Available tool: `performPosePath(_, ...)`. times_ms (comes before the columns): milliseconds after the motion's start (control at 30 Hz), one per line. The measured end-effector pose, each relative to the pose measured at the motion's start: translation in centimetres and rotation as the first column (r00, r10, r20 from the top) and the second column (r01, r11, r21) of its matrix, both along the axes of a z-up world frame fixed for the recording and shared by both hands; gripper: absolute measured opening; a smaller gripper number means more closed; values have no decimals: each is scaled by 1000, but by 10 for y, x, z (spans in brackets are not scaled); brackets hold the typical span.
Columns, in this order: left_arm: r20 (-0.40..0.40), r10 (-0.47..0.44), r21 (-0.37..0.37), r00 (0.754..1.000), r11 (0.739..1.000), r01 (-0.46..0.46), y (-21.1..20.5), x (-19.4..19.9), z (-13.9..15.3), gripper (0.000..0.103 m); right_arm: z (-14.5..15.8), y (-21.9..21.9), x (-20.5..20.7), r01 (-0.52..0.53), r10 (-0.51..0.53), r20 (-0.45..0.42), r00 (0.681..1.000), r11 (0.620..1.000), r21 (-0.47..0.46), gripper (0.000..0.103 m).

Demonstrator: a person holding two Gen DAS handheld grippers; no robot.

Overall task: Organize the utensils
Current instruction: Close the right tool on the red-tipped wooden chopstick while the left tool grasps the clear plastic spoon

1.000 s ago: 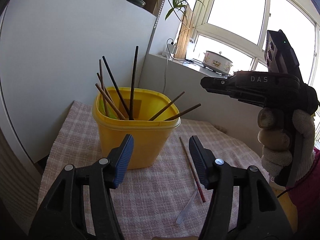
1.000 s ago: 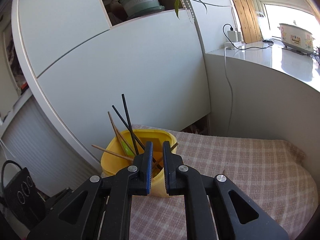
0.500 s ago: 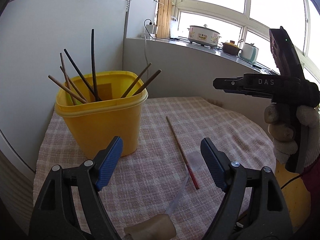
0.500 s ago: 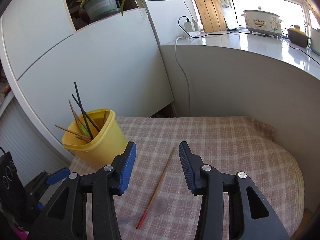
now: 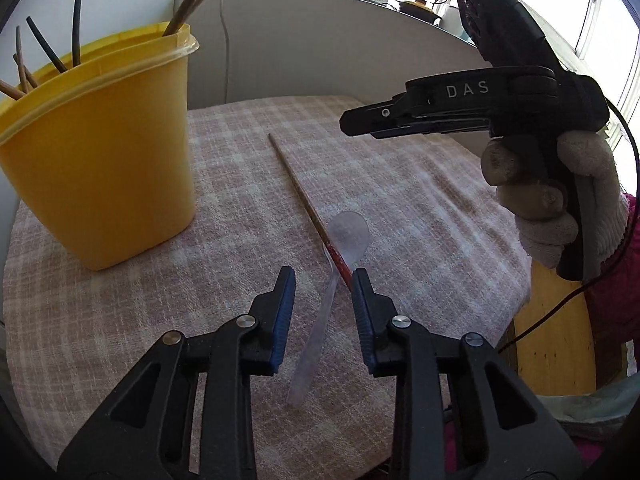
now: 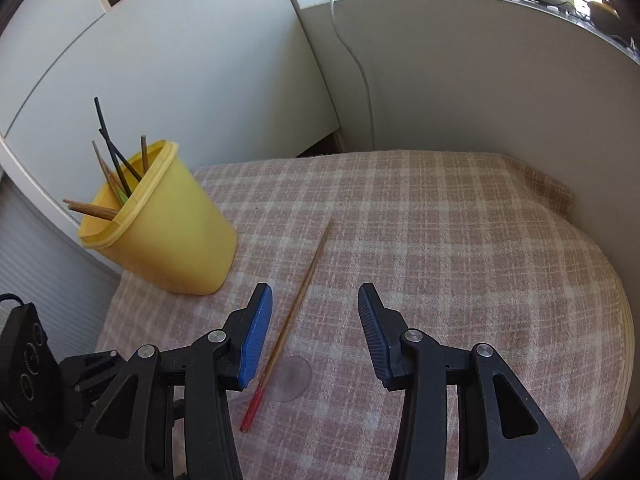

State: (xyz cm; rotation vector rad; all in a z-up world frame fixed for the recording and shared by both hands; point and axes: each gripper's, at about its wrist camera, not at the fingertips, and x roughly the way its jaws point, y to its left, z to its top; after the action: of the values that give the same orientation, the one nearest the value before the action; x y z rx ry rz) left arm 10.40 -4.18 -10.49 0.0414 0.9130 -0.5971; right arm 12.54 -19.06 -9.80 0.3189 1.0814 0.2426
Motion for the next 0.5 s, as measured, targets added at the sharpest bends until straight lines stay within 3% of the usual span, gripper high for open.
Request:
performPosePath(133,-14,-35,53,999,998,36,-9,2,-7,28,-25,7,20,-16,20,-103,995,999,40,43)
performPosePath(267,-43,-70,95,997,993,74,-17,5,-15,28,-47,10,38,3,13,-193,981,997,80,32)
performPosePath(500,-71,-113,145,991,982,122,-27,14,-23,26,-59,22,57,-9,22,-242,970,998,54,25)
